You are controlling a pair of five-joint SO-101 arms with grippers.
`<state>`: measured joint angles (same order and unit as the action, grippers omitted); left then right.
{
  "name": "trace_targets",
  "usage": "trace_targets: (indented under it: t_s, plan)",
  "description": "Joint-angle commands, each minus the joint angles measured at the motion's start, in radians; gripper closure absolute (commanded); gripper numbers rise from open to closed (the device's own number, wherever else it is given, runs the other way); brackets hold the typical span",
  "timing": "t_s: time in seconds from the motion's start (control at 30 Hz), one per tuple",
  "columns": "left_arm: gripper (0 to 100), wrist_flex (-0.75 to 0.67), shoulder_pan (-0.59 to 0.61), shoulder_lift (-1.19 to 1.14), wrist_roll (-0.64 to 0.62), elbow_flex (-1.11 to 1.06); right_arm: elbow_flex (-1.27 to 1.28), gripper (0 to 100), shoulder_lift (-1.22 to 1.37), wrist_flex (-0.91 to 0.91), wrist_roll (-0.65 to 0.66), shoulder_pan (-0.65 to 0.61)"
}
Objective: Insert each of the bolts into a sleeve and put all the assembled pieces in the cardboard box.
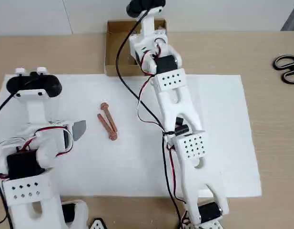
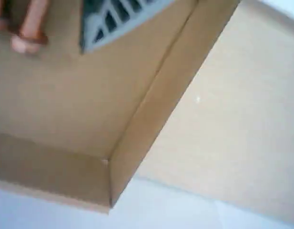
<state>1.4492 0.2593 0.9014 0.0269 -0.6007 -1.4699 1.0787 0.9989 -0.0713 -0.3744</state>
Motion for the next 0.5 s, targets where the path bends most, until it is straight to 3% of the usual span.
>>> trace_targets:
  t_s: [0.0, 0.27, 0.47]
  plan:
    - [71, 0.005, 0.003, 0.009, 0.011, 0.004, -0.195, 71.0, -0.108, 0.217, -0.006, 0.008]
    - [71, 0.005, 0.003, 0.011, 0.006, 0.004, -0.213, 71.0, -0.291, 0.664, -0.006, 0.056]
    - [71, 0.005, 0.003, 0.011, 0.005, 0.004, -0.212, 71.0, -0.441, 0.687, -0.012, 0.145]
